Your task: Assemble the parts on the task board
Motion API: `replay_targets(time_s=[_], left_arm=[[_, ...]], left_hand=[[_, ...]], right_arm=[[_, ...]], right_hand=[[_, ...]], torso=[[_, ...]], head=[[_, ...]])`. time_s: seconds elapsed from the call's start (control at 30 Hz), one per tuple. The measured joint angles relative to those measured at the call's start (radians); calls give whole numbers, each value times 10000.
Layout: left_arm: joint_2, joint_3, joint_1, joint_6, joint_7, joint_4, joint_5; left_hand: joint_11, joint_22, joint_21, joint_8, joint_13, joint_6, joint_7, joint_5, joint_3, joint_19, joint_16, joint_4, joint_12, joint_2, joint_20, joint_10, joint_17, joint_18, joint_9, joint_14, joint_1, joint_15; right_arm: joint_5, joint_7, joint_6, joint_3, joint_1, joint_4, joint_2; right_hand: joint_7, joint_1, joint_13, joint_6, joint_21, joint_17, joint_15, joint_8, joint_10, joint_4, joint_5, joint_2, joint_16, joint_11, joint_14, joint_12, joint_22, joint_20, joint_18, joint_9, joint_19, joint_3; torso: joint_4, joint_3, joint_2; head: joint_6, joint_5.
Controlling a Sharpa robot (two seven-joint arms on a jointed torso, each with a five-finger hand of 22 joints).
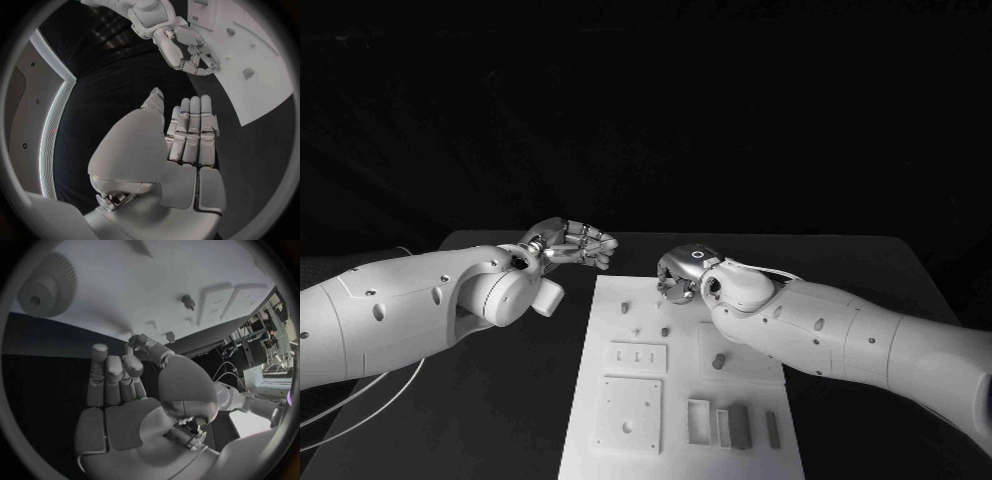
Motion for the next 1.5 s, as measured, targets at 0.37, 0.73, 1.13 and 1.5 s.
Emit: replay_targets(time_s=[0.37,0.73,1.13,1.5], left_arm=[[12,0,0,0,-8,6,0],[-5,0,0,0,-18,10,0],[-13,0,0,0,-28,9,0],[-33,-1,0,10,-65,9,-4]], left_hand=[[0,0,0,0,0,0,0,0,0,0,0,0,-38,0,0,0,8,-6,1,0,0,0],[0,0,0,0,8,0,0,0,0,0,-39,0,-38,0,0,0,9,91,0,0,0,0],[0,-1,0,0,6,0,0,0,0,0,-39,0,-38,0,0,0,17,89,-7,0,0,0],[0,-1,0,0,5,0,0,0,0,0,-39,0,-79,0,0,0,27,83,-16,0,0,0]], right_arm=[[0,-59,0,-1,-2,28,-32],[0,-91,0,-1,-4,25,-22],[26,-112,-2,-1,-2,-60,15],[52,-147,12,-1,-2,-60,0]], right_hand=[[-1,0,-6,3,30,-9,2,0,2,0,0,0,0,-1,0,0,0,1,0,-3,1,0],[0,0,-15,2,31,-21,5,-1,5,27,0,0,0,-3,-2,0,0,2,1,-13,2,27],[210,-103,-112,-321,31,-115,26,-288,-24,242,-75,-499,-1,93,-23,0,0,-22,0,-60,-54,128],[270,-91,-144,-451,31,-150,55,-390,-76,375,-115,-696,0,146,-55,-39,0,-20,0,-59,-56,152]], torso=[[0,2,5],[6,3,9],[11,-7,12],[12,-13,12]], head=[[3,-14],[31,-26],[13,-24],[-8,-49]])
